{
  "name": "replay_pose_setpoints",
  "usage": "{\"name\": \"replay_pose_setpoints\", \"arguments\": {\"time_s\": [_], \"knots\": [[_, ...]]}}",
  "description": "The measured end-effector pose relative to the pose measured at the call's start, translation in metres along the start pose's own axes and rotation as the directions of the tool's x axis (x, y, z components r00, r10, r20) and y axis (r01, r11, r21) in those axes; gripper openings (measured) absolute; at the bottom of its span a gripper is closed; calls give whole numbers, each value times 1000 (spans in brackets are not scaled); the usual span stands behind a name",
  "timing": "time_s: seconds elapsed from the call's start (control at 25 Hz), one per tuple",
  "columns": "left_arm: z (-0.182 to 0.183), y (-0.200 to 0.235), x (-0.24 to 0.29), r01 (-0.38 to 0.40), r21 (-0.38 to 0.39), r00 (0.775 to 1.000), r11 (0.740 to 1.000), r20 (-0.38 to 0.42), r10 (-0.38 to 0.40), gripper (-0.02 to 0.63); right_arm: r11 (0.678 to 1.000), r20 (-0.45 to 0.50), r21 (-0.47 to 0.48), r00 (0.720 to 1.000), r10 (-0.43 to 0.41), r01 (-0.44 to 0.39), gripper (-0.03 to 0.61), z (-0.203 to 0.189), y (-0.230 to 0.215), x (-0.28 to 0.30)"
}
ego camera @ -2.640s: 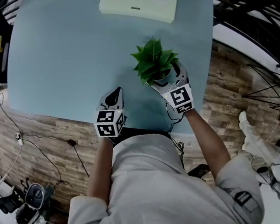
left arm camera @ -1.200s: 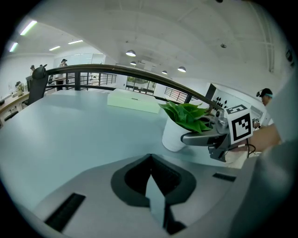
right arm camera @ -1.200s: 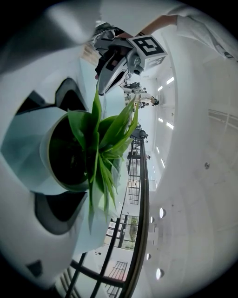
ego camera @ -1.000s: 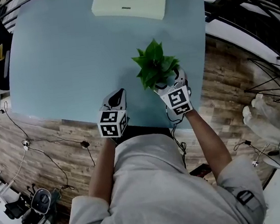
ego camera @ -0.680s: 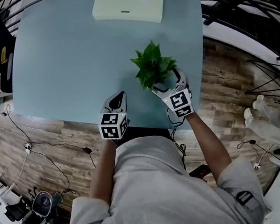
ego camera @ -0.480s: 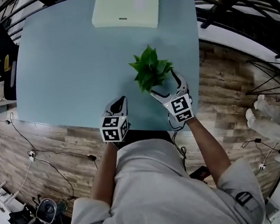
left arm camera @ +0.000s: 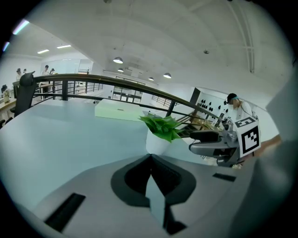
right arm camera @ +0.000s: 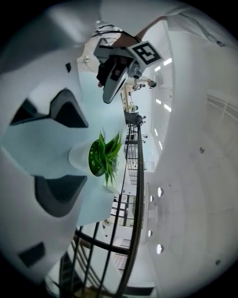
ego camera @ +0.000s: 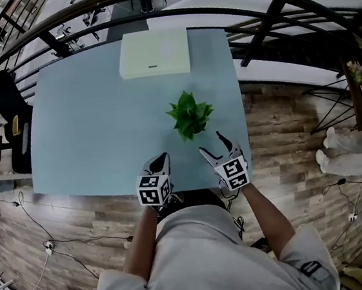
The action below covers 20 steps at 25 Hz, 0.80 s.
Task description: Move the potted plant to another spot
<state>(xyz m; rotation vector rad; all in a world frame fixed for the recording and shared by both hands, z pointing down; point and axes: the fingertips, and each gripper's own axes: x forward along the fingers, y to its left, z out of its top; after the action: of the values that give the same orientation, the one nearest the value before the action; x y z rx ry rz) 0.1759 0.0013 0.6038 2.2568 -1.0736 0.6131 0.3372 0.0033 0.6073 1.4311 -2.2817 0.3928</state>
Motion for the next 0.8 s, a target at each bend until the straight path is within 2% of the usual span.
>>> {"name": "replay_pose_setpoints", "arguments": {"time_s": [0.08, 0.2, 0.32, 0.48, 0.72, 0.8], "knots": [[-4, -2, -5, 16, 8, 1000, 1000, -3, -16, 12, 996, 1, -70, 998, -59, 59, 224, 3, 7, -11], [-3, -6, -13, 46, 19, 999, 999, 15, -46, 12, 986, -23, -122, 993, -118, 114, 111, 5, 20, -25], [-1, -12, -22, 75, 34, 996, 997, 38, -76, 12, 982, -52, -138, 989, -138, 129, 5, 1, 38, -35], [-3, -19, -39, 107, 48, 992, 993, 66, -110, 12, 984, -56, -88, 986, -157, 152, 5, 1, 62, -50], [-19, -29, -64, 139, 36, 987, 990, 78, -142, 12, 980, -58, 113, 986, -159, 164, 3, 7, 86, -69], [-21, -33, -70, 151, 27, 985, 988, 85, -153, 12, 977, -42, 139, 987, -156, 161, 3, 13, 89, -76]]}}
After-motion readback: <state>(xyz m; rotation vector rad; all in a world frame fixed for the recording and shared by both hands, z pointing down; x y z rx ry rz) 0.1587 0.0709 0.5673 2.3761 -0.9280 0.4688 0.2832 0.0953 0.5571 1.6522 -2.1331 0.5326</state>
